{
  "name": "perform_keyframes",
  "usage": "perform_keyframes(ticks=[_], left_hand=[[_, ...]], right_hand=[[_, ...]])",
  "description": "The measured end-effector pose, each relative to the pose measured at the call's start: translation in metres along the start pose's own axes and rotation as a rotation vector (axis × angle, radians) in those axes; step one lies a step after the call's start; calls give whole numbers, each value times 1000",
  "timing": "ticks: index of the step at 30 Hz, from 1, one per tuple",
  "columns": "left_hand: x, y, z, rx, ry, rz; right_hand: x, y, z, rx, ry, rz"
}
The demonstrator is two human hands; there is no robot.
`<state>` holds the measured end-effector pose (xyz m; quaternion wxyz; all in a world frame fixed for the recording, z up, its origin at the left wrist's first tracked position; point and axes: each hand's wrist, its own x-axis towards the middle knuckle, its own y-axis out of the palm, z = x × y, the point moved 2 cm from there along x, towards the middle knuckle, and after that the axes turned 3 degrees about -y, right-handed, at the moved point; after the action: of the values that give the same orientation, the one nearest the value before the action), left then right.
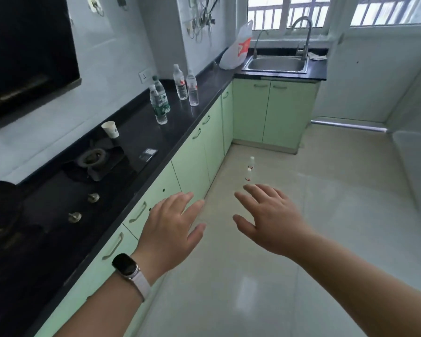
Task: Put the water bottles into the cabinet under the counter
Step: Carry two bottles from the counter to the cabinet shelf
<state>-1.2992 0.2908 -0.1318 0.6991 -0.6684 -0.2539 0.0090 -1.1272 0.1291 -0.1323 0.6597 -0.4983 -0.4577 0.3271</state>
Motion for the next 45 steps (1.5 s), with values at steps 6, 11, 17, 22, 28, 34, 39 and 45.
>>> perform_keyframes(ticks=[6, 11, 17, 22, 28, 34, 39, 45], left_hand=[[51, 22, 12, -34, 16, -27], [100, 49, 40, -39, 15, -22], [175, 73, 110, -16, -17, -47], [240, 86, 179, 29, -31, -71], [307, 105, 231, 5, 12, -50], [355, 123, 256, 18, 20, -54], [391, 143, 265, 45, -10, -28], [450, 162, 271, 108, -91, -16]], right_hand=[[32, 0, -32, -37, 31, 11], [90, 12, -56, -69, 19, 3], [197, 43, -70, -73, -30, 8], [296, 62, -75, -90, -92, -13], [378, 81, -90, -103, -68, 20], [430, 94, -118, -103, -63, 41], [470, 112, -142, -69, -112, 40], [534, 134, -188, -19, -203, 6]])
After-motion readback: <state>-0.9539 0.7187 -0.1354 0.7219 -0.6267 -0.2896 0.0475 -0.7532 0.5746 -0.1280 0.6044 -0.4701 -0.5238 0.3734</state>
